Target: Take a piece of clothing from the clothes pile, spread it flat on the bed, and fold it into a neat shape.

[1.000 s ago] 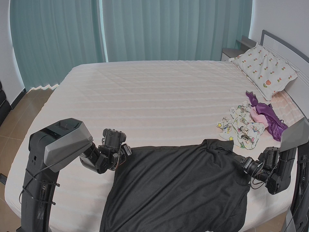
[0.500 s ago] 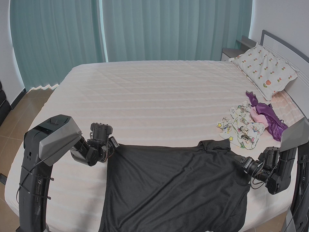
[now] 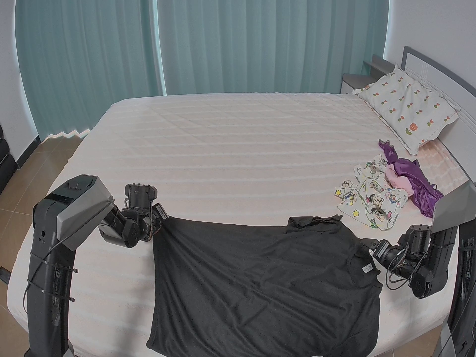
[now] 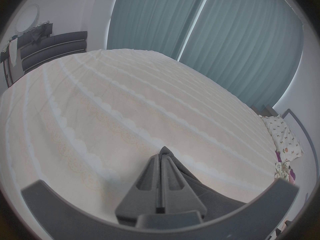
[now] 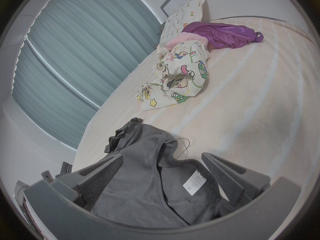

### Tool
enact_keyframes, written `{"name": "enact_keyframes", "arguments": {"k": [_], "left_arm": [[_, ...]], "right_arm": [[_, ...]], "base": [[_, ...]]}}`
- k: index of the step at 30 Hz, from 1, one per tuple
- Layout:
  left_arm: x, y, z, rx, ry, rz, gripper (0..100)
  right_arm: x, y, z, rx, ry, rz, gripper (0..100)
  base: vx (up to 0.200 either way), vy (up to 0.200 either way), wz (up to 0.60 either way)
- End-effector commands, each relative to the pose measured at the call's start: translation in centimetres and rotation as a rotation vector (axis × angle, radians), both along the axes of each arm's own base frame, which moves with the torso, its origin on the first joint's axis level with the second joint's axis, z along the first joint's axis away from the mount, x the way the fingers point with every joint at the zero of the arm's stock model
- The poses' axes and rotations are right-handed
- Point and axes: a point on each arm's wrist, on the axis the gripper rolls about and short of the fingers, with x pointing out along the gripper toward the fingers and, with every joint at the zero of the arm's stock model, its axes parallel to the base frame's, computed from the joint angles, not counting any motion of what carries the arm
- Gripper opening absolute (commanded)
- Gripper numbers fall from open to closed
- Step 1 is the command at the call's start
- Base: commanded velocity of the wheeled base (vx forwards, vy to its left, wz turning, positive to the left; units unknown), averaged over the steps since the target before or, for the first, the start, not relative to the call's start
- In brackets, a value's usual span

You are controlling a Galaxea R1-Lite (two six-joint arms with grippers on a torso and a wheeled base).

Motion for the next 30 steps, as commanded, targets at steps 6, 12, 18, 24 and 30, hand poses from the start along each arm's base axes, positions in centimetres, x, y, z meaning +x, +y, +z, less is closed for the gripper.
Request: {"name": "enact_keyframes", "arguments": {"k": [6, 12, 18, 24, 30], "left_arm": [[-0.1, 0.2, -0.2, -0.006, 0.007, 0.005, 100], [-3.1, 0.5, 3.4, -0.051, 0.004, 0.018, 100], [-8.4, 0.3, 7.7, -0.176, -0.007, 0.008, 100], [-17.3, -0.7, 9.8, -0.342, 0.058, -0.071, 100], [-22.7, -1.9, 8.1, -0.456, 0.122, -0.086, 100]], "right_arm": [[0.4, 0.1, 2.4, 0.056, -0.088, -0.021, 100], [1.4, 3.5, 4.4, 0.153, -0.153, 0.047, 100], [4.3, 7.2, 5.3, 0.166, -0.141, 0.13, 100], [9.1, 11.0, 6.9, 0.292, -0.067, 0.079, 100], [12.8, 12.8, 6.5, 0.321, 0.031, 0.035, 100]], "base": [[0.0, 0.0, 0.0], [0.0, 0.0, 0.0], [0.0, 0.0, 0.0], [0.0, 0.0, 0.0], [0.0, 0.0, 0.0]]}}
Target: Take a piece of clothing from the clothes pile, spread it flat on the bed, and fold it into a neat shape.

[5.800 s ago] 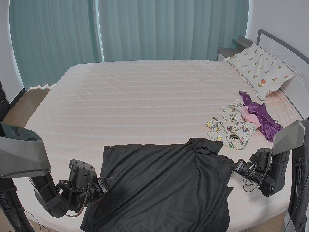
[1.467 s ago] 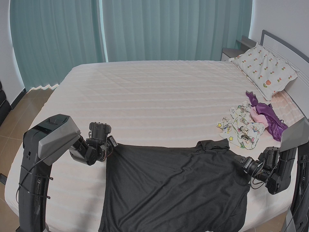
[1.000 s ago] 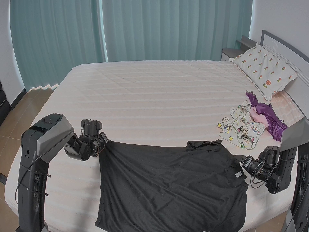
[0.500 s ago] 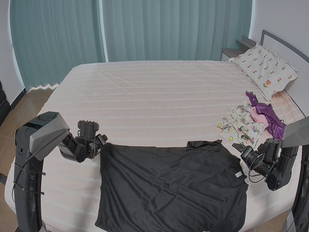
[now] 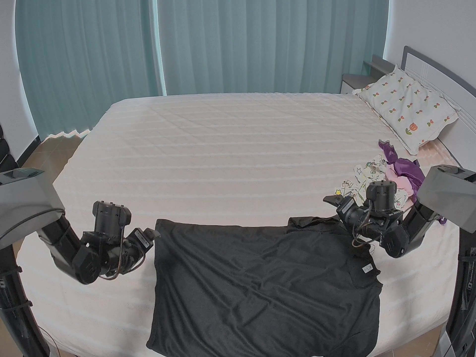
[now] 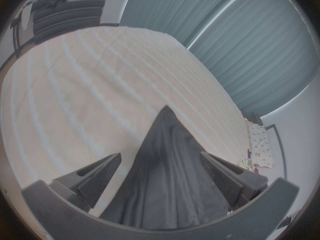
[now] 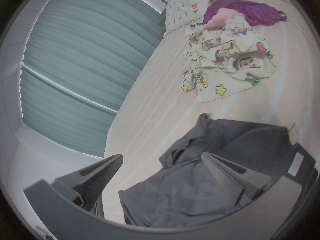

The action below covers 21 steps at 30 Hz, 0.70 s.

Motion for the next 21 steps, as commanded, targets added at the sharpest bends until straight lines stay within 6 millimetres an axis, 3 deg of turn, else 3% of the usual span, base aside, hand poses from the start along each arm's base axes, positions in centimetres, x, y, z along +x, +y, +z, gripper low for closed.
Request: {"name": "enact_keyframes", "arguments": {"k": [1, 9, 16, 21], "left_arm": [[-7.4, -1.5, 2.0, -0.168, -0.034, -0.066, 100], [-7.0, -1.7, -0.1, -0.175, -0.044, -0.068, 100], [-6.6, -1.9, -1.0, -0.18, -0.02, -0.076, 100], [-6.9, -1.8, -1.6, -0.205, 0.015, -0.109, 100]], "right_arm": [[4.4, 4.1, 0.5, 0.061, 0.055, -0.008, 100], [6.1, 5.4, -2.0, 0.022, 0.107, -0.029, 100], [6.4, 4.2, -1.3, 0.026, 0.096, -0.054, 100], [5.8, 3.4, 0.4, 0.029, 0.085, -0.069, 100]], "base": [[0.0, 0.0, 0.0], [0.0, 0.0, 0.0], [0.0, 0.0, 0.0], [0.0, 0.0, 0.0]]}}
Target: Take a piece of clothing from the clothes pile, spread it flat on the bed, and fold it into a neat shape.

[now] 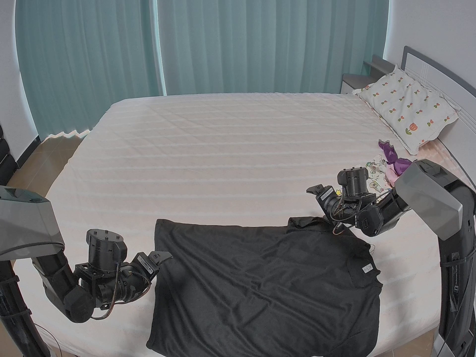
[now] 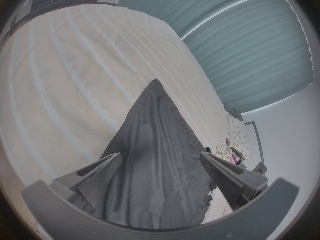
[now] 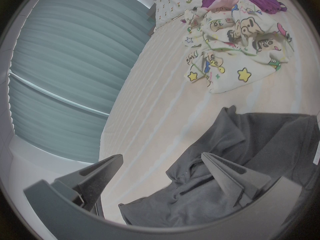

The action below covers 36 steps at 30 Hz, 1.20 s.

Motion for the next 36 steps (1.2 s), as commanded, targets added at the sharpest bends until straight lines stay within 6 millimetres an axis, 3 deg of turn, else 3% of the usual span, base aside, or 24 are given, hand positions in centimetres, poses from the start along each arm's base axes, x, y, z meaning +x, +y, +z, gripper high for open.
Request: {"name": "enact_keyframes", "arguments": {"k": [1, 4, 6, 13, 21, 22, 27, 36], "left_arm": [[-0.3, 0.1, -1.1, 0.003, 0.05, -0.011, 100], [-0.3, 0.1, -1.7, -0.011, 0.079, -0.034, 100], [-0.3, 0.0, -1.8, -0.01, 0.085, -0.037, 100], [0.1, -0.1, -2.7, -0.011, 0.064, -0.032, 100], [0.2, -0.1, -2.8, -0.016, 0.062, -0.037, 100], [0.2, -0.1, -2.8, -0.016, 0.064, -0.037, 100], [0.2, -0.1, -2.8, -0.016, 0.064, -0.037, 100], [0.1, -0.1, -2.9, -0.011, 0.067, -0.037, 100]], "right_arm": [[-0.6, -0.5, 1.2, 0.001, 0.0, -0.009, 100], [-1.6, -0.8, 2.9, 0.002, 0.004, -0.007, 100], [-2.0, -0.8, 2.9, 0.0, 0.016, -0.004, 100], [-2.5, -0.6, -1.0, -0.029, 0.119, -0.002, 100], [-1.2, -0.3, -2.1, -0.048, 0.116, -0.02, 100], [-1.1, -0.3, -2.2, -0.051, 0.123, -0.018, 0], [-0.5, 0.7, -2.7, -0.077, 0.195, -0.002, 0], [1.8, 0.4, 1.4, -0.041, 0.049, -0.019, 0]], "base": [[0.0, 0.0, 0.0], [0.0, 0.0, 0.0], [0.0, 0.0, 0.0], [0.0, 0.0, 0.0], [0.0, 0.0, 0.0], [0.0, 0.0, 0.0], [0.0, 0.0, 0.0], [0.0, 0.0, 0.0]]}}
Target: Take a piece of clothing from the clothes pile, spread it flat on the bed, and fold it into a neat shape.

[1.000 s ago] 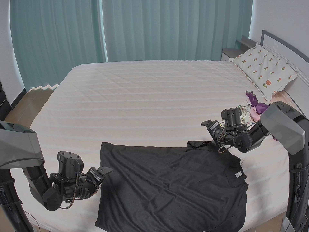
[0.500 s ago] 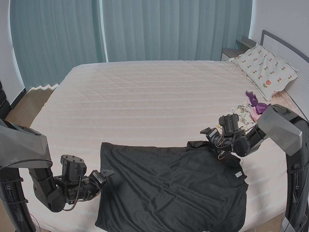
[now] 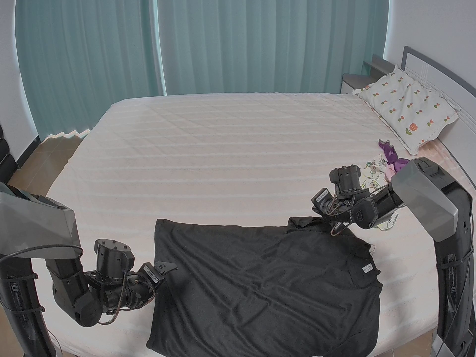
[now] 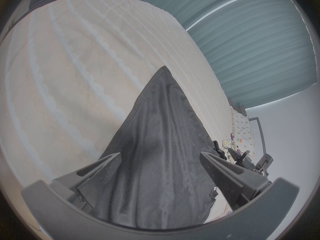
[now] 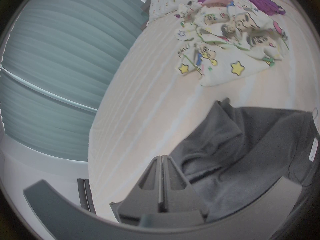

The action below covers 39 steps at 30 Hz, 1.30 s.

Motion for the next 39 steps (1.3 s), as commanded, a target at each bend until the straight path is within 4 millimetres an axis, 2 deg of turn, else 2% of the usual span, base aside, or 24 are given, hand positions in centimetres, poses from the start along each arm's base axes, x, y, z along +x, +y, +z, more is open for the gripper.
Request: {"name": "enact_keyframes", "arguments": {"k": [1, 5, 9, 10, 13, 17, 25, 29, 34, 38, 39], "left_arm": [[-0.1, 0.0, -0.1, 0.004, 0.005, 0.002, 100], [-0.2, 0.0, -0.2, 0.006, 0.006, 0.005, 100], [-0.2, 0.0, -0.1, -0.007, -0.002, 0.017, 100], [-0.2, 0.0, -0.1, -0.008, -0.001, 0.018, 100], [-0.3, 0.1, 0.0, -0.026, -0.005, 0.039, 100], [-0.5, 0.1, 0.0, -0.029, -0.019, 0.044, 100], [-0.7, 0.2, -0.4, -0.018, -0.013, 0.037, 100], [-0.6, 0.1, -0.4, -0.023, -0.024, 0.036, 100], [-0.4, 0.0, -0.6, -0.029, -0.042, 0.034, 100], [-0.4, 0.0, -0.6, -0.029, -0.043, 0.034, 100], [-0.4, 0.0, -0.7, -0.03, -0.043, 0.03, 100]], "right_arm": [[1.4, -0.4, 2.1, 0.012, -0.082, -0.007, 0], [2.1, -0.8, 2.3, -0.006, -0.097, -0.004, 0], [1.4, -1.0, 1.4, -0.015, -0.059, 0.0, 0], [1.4, -1.0, 1.3, -0.015, -0.056, 0.001, 100], [0.6, -1.1, 1.5, 0.018, -0.029, 0.013, 100], [0.6, -0.9, 1.3, 0.07, -0.011, -0.017, 100], [0.5, -0.7, -1.0, 0.04, 0.035, -0.062, 100], [0.4, -0.8, -0.5, 0.039, 0.026, -0.067, 100], [-0.4, -0.5, 2.6, 0.044, 0.029, -0.058, 100], [-1.0, 0.0, 2.6, 0.038, 0.045, -0.046, 100], [-2.0, 0.4, 1.5, 0.015, 0.089, -0.03, 100]], "base": [[0.0, 0.0, 0.0], [0.0, 0.0, 0.0], [0.0, 0.0, 0.0], [0.0, 0.0, 0.0], [0.0, 0.0, 0.0], [0.0, 0.0, 0.0], [0.0, 0.0, 0.0], [0.0, 0.0, 0.0], [0.0, 0.0, 0.0], [0.0, 0.0, 0.0], [0.0, 0.0, 0.0]]}}
